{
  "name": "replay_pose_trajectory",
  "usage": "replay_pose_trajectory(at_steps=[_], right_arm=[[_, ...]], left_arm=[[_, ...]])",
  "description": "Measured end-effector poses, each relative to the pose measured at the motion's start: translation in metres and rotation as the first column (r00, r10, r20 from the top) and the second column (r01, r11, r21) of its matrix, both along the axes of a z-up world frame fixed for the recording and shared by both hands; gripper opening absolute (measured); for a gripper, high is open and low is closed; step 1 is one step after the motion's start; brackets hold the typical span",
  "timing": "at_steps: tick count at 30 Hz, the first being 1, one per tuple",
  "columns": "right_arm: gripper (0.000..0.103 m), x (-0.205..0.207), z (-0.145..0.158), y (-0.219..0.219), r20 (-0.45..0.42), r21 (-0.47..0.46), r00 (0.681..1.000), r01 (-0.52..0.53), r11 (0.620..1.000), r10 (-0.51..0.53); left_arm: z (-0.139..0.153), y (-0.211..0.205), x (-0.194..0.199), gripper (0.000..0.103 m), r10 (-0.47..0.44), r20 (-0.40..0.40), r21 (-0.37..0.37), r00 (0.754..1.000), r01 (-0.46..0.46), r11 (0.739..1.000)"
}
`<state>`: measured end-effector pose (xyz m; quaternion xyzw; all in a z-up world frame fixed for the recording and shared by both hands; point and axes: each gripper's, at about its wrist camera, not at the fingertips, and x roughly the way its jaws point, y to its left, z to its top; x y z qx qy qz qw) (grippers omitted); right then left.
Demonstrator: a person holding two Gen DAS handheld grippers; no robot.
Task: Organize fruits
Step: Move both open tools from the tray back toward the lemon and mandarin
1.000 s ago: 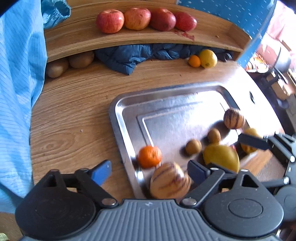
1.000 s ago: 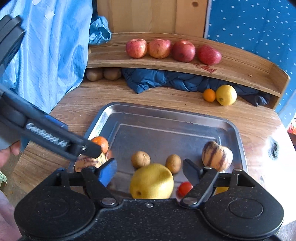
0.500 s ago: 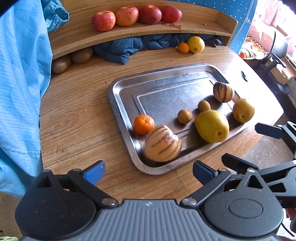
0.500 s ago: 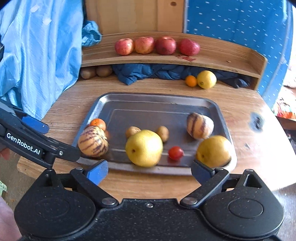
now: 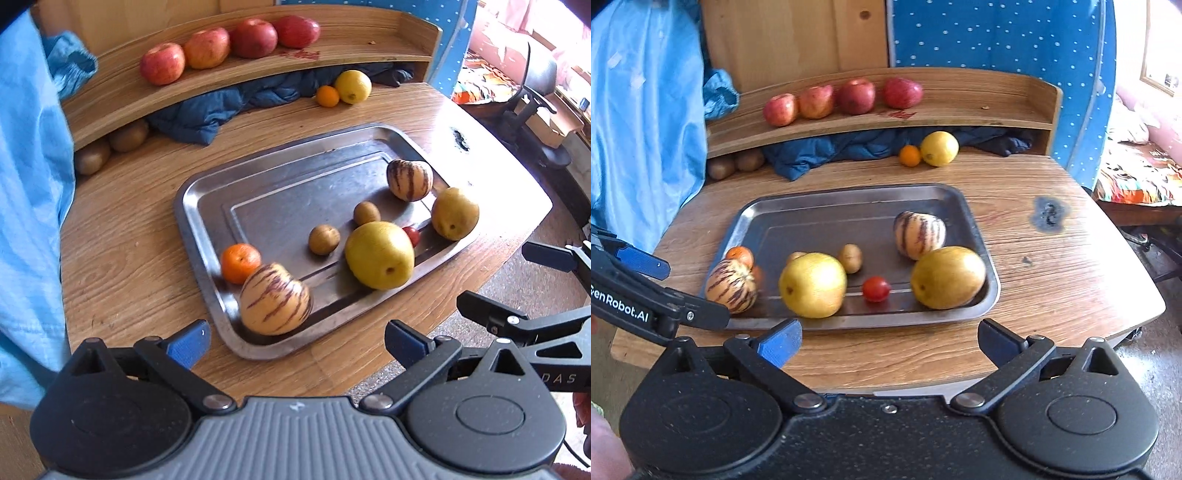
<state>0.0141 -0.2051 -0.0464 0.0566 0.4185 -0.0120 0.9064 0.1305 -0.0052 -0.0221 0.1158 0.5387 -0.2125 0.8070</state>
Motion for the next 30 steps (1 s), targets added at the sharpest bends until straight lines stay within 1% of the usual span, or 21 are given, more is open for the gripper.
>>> replay_pose_trajectory(at_steps=[5,21,23,27,30], right_arm=[[0.102,0.01,0.0,-0.011,0.007,-0.005,1.0,0.012,1.0,-0.012],[0.102,0.068,-0.004,-0.063,-0.001,-0.019,0.996,0.092,0.996,-0.092],[0.102,0.075,-0.005,-0.066,0.008,-0.028,0.995,0.1,0.995,-0.1],[0.102,0.087,-0.004,-0.07,0.045,-0.074,0.993,0.111,0.991,-0.108],[0.102,0.095,-0.006,-0.074,0.059,-0.081,0.991,0.126,0.989,-0.121]], left_arm=[[-0.001,-0.013,0.012,0.102,-0.011,0.007,0.0,1.0,0.011,1.0],[-0.004,-0.067,0.085,0.102,-0.057,0.015,-0.012,0.998,0.057,0.998],[-0.005,-0.071,0.095,0.102,-0.049,0.023,-0.022,0.999,0.05,0.999],[-0.008,-0.078,0.12,0.102,-0.031,0.031,-0.034,0.999,0.032,0.999],[-0.014,-0.084,0.135,0.102,-0.025,0.03,-0.039,0.999,0.026,0.999]])
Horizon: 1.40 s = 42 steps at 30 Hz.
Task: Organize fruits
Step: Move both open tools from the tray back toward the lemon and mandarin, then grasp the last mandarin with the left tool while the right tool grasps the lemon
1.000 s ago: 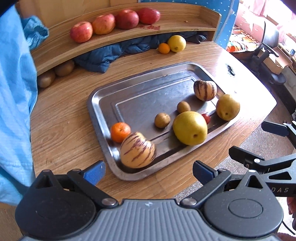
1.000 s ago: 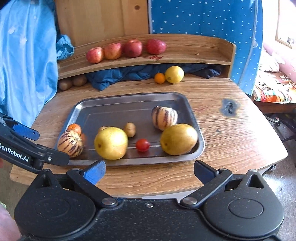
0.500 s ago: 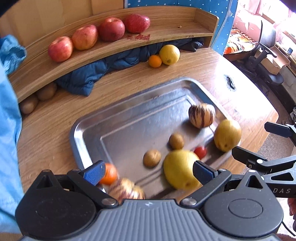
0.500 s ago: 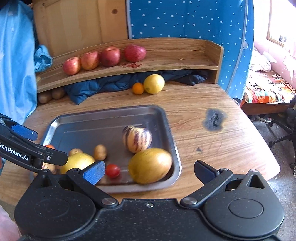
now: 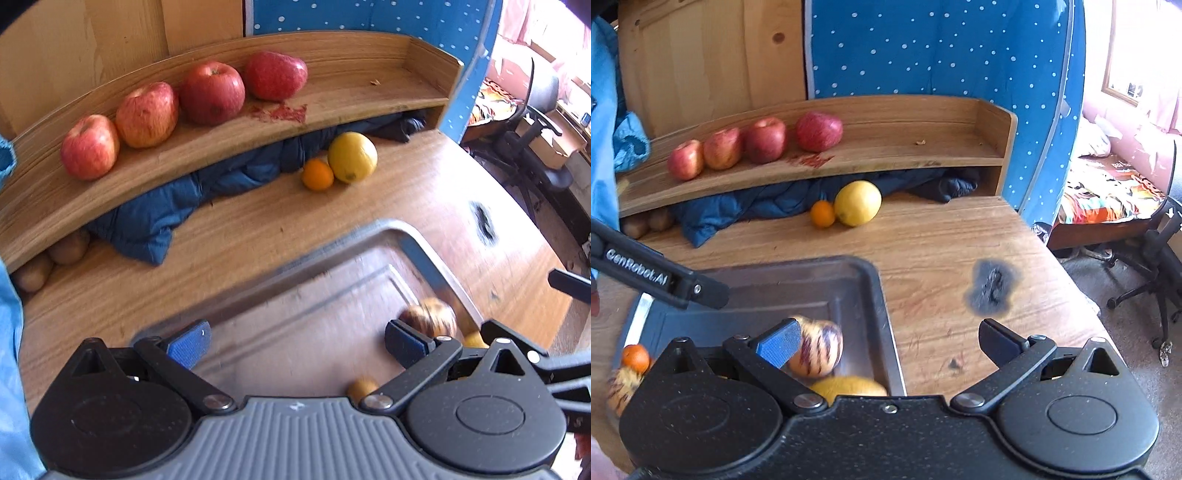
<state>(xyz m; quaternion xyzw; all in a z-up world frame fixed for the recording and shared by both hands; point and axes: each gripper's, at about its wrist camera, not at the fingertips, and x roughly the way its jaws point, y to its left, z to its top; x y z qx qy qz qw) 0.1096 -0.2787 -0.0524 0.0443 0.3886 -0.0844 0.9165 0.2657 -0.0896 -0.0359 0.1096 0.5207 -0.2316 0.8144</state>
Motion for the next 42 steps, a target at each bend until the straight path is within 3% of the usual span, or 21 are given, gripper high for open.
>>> replay_pose_trajectory(at_steps=[7,14,20,28,31,35,42], right_arm=[[0.102,0.028,-0.006,-0.012,-0.027,-0.006,0.999,0.034,0.999,-0.035],[0.102,0.065,-0.007,-0.032,-0.066,0.065,0.994,0.091,0.994,-0.087],[0.102,0.084,-0.009,-0.045,-0.09,0.134,0.986,0.153,0.979,-0.142],[0.102,0.124,-0.011,-0.059,-0.096,0.217,0.989,0.13,0.967,-0.112],[0.102,0.144,-0.014,-0.063,-0.102,0.27,0.99,0.126,0.955,-0.101],[0.1,0.17,-0.022,-0.063,-0.113,0.321,0.991,0.099,0.942,-0.066],[0.092,0.208,-0.039,-0.057,-0.167,0.307,0.986,0.064,0.949,-0.012]], left_arm=[[-0.02,-0.014,0.033,0.102,-0.015,0.003,0.005,1.0,0.015,1.0],[-0.034,-0.032,0.067,0.102,-0.073,0.063,0.003,0.995,0.073,0.997],[-0.049,-0.059,0.082,0.102,-0.229,0.138,0.028,0.964,0.227,0.973],[-0.058,-0.073,0.091,0.102,-0.317,0.225,0.024,0.921,0.32,0.947],[-0.059,-0.073,0.091,0.098,-0.349,0.254,0.027,0.902,0.354,0.935],[-0.06,-0.072,0.093,0.093,-0.371,0.252,-0.007,0.894,0.385,0.923],[-0.061,-0.07,0.097,0.08,-0.382,0.273,-0.026,0.883,0.404,0.914]])
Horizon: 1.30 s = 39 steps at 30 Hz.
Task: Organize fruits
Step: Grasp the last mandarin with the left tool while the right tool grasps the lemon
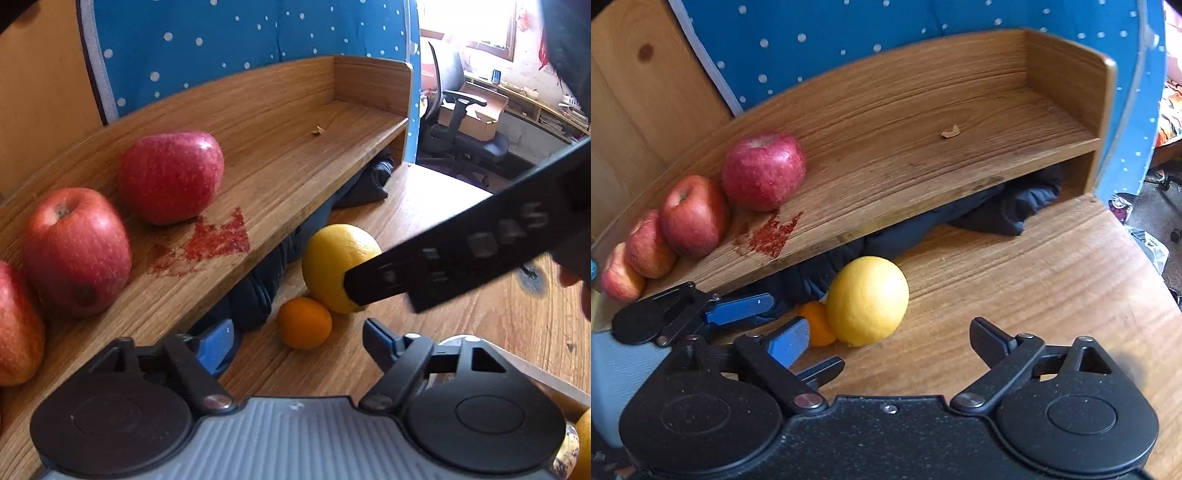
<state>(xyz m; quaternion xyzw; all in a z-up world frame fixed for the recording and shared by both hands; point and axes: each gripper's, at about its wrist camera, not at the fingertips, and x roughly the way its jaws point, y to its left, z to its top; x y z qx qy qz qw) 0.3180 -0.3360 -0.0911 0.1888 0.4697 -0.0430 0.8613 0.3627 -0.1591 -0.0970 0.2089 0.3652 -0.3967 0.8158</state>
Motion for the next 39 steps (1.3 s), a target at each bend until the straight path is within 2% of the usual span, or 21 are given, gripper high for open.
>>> replay_pose_trajectory(at_steps=[1,5,10,16,24,28,32,39], right_arm=[[0.09,0.004,-0.002,0.0,-0.005,0.003,1.0,0.0,1.0,0.0],[0.083,0.015,-0.008,0.0,-0.02,0.014,1.0,0.002,1.0,-0.002],[0.076,0.024,-0.012,0.001,-0.027,0.02,1.0,-0.004,1.0,0.004],[0.069,0.029,-0.015,0.004,-0.019,0.031,1.0,-0.012,0.999,0.013],[0.068,0.035,-0.025,-0.002,-0.022,0.071,1.0,0.023,0.997,-0.021],[0.06,0.032,-0.025,-0.006,-0.002,0.099,1.0,0.024,0.995,-0.024],[0.059,0.033,-0.028,-0.008,0.003,0.105,1.0,0.031,0.994,-0.031],[0.059,0.01,-0.027,-0.009,0.013,0.108,0.999,0.044,0.993,-0.046]], left_arm=[[-0.001,0.0,-0.001,0.079,-0.012,0.005,-0.002,1.0,0.012,1.0],[-0.004,-0.002,-0.002,0.064,-0.029,0.003,0.006,1.0,0.029,1.0],[-0.006,-0.005,0.0,0.056,-0.027,-0.006,-0.001,1.0,0.027,1.0],[-0.01,-0.008,0.007,0.041,-0.021,-0.029,0.006,0.999,0.021,1.0],[-0.015,-0.009,0.011,0.039,-0.011,-0.045,0.01,0.999,0.011,1.0],[-0.016,-0.008,0.015,0.037,-0.003,-0.054,0.007,0.999,0.004,1.0],[-0.015,-0.004,0.016,0.037,0.007,-0.067,0.002,0.998,-0.007,1.0],[-0.012,0.002,0.014,0.037,0.045,-0.07,0.013,0.997,-0.044,0.999]])
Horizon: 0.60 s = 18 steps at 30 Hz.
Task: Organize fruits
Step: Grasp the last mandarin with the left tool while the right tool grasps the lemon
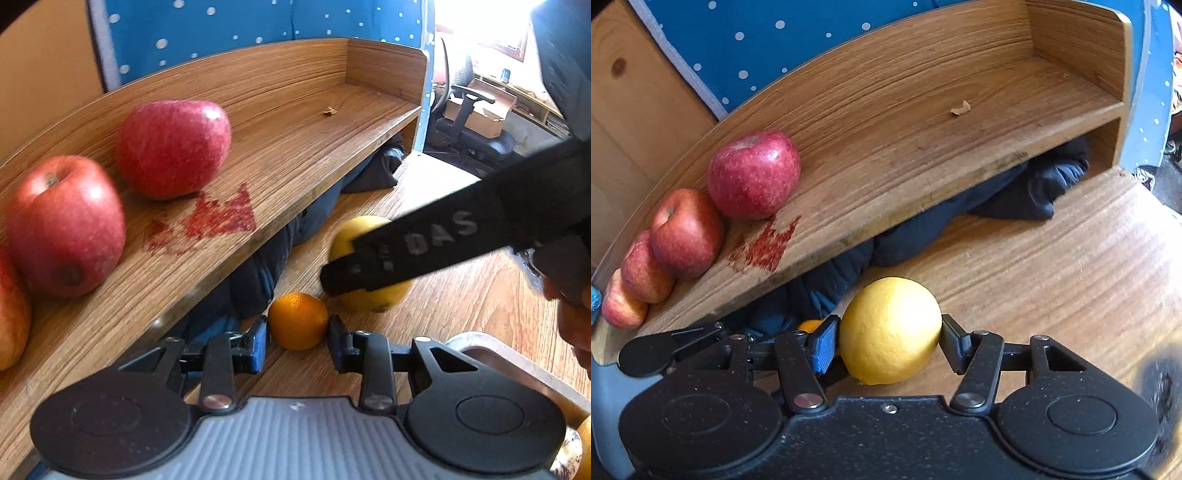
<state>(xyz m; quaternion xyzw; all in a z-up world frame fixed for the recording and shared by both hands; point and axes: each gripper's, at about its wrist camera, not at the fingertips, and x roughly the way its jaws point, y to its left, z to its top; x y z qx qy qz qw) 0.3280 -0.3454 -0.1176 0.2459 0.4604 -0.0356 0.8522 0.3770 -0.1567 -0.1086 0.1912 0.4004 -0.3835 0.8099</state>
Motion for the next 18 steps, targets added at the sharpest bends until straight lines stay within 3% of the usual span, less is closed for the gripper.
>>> replay_pose_trajectory(at_steps=[8,18], right_arm=[[0.059,-0.033,0.014,0.0,0.032,0.023,0.999,0.011,1.0,-0.012],[0.059,-0.07,0.041,0.033,0.062,-0.008,0.991,-0.119,0.993,0.119]], left_arm=[[0.015,0.022,-0.011,0.036,0.078,-0.002,-0.005,0.997,-0.078,0.997],[0.036,0.057,-0.039,0.036,0.174,-0.024,-0.009,0.984,-0.175,0.985]])
